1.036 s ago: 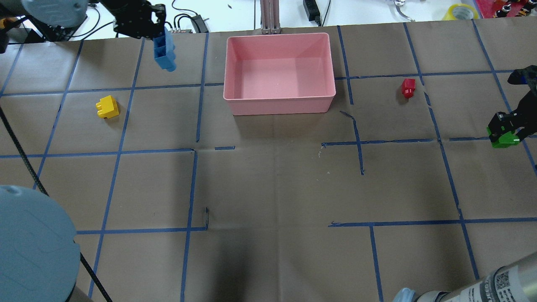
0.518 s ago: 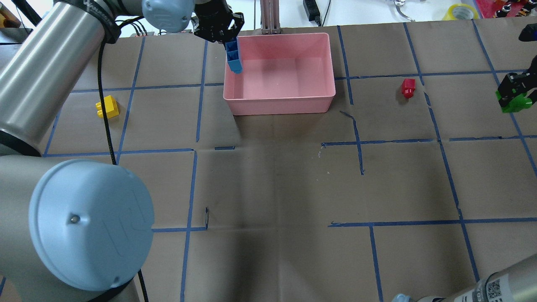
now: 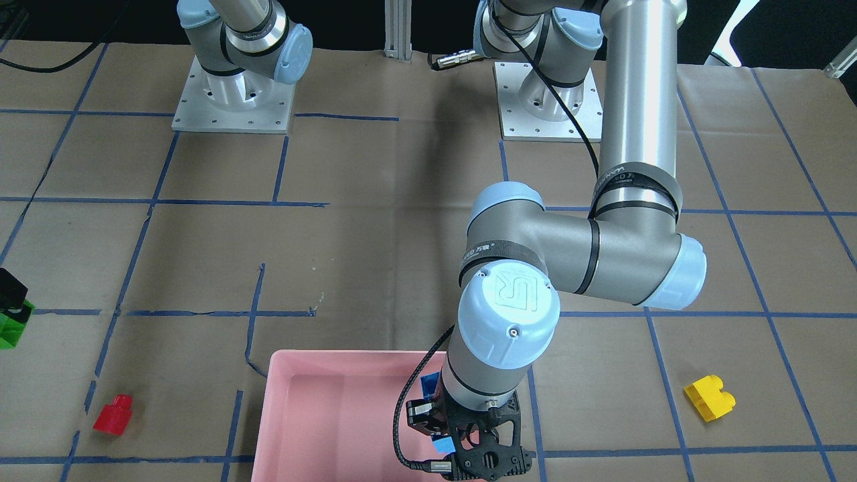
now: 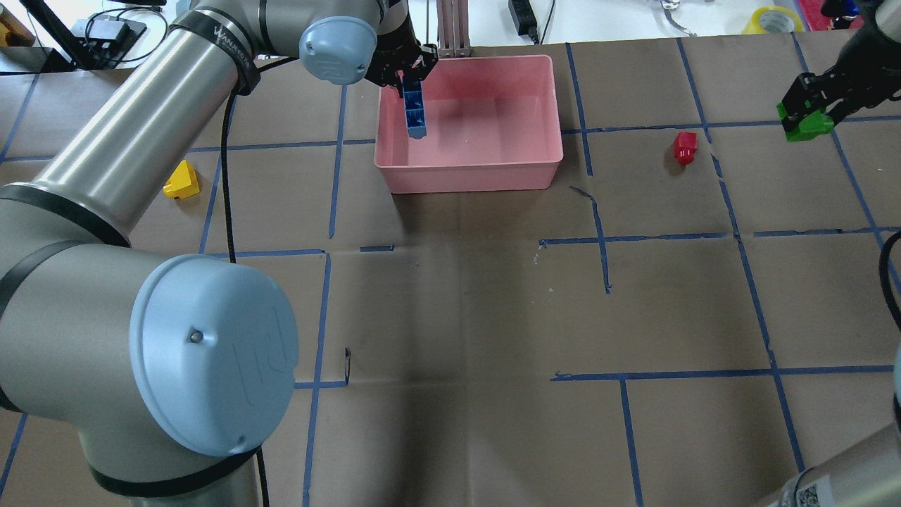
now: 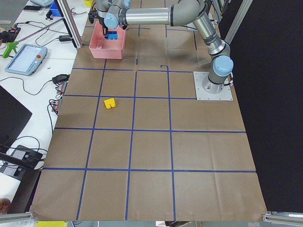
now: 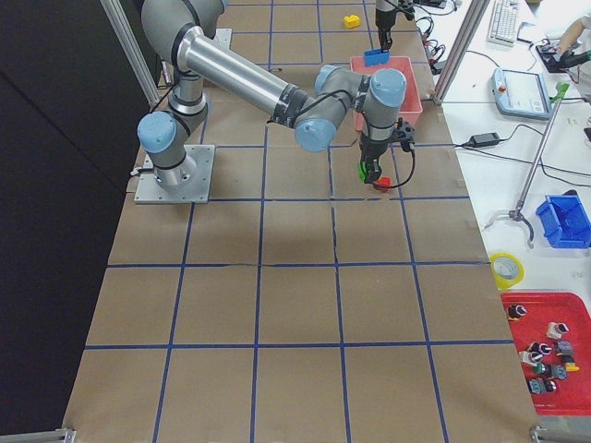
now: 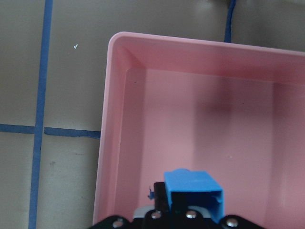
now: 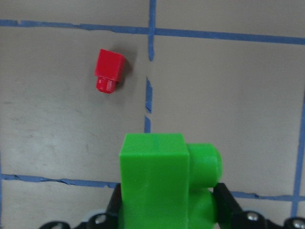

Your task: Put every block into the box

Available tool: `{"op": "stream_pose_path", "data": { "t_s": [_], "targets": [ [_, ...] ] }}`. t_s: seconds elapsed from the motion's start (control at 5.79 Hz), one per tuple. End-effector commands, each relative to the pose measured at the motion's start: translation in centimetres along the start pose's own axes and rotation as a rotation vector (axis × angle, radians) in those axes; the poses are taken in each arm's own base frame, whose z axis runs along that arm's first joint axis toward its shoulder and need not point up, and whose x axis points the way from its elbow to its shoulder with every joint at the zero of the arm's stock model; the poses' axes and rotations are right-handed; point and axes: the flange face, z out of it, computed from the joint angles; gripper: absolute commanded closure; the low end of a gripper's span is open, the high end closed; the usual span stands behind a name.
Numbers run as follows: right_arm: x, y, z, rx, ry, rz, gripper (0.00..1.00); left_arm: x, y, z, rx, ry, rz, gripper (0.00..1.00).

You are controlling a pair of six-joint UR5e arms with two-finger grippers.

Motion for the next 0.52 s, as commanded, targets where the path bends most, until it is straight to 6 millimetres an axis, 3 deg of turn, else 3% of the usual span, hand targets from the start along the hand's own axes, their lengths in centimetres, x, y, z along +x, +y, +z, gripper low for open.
{"op": "stream_pose_path", "data": {
  "t_s": [0.0, 0.17, 0.35],
  "targets": [
    [-4.0, -1.4, -0.1, 0.046, -0.092, -0.005, 0.83, 0.0, -0.6, -0.9, 0.056, 0.015, 0.001, 0.02],
    [-7.0, -2.5, -0.6, 0.084, -0.184, 0.053, 0.83, -1.4, -1.3, -2.8, 0.074, 0.017, -0.004, 0.01],
    [-11.5, -4.6, -0.7, 0.104, -0.249, 0.043, 0.83, -6.8, -2.9, -6.7, 0.091, 0.014, -0.068, 0.0]
  ]
}}
